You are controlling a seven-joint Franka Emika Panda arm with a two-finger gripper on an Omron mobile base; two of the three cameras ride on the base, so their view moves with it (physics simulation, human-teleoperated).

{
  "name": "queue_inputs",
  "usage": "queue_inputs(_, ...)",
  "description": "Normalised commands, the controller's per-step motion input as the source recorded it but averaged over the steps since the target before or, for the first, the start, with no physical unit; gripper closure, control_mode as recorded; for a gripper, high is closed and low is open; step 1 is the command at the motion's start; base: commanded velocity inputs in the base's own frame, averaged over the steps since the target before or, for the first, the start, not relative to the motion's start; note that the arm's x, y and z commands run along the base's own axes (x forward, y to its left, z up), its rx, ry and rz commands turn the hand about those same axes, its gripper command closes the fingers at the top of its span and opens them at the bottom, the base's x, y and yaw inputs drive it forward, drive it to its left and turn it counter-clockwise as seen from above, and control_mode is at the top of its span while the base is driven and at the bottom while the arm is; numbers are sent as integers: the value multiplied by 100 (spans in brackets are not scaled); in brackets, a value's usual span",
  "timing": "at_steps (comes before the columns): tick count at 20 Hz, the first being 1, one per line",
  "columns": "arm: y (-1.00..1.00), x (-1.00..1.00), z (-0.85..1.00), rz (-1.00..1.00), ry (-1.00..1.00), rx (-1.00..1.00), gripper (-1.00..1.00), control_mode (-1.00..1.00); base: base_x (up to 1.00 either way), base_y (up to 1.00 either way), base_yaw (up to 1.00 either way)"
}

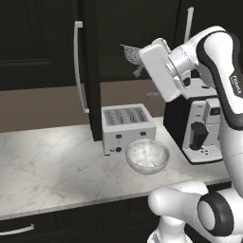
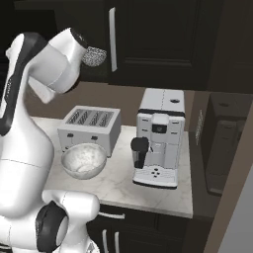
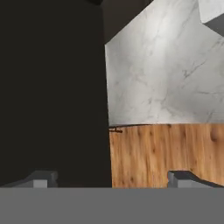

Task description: Open the cabinet and setup a tea strainer by placing it in the bowl upright.

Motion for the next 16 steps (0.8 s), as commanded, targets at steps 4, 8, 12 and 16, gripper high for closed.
queue_inputs(4, -74, 0, -18, 0, -12, -38, -100, -100, 0, 0, 0)
queue_inputs(8, -52, 0, -9, 0, -24, -45, -100, -100, 0, 0, 0)
queue_inputs(12, -52, 0, -8, 0, -27, -48, -100, -100, 0, 0, 0)
queue_inputs(16, -47, 0, -3, 0, -28, -50, -100, -100, 0, 0, 0)
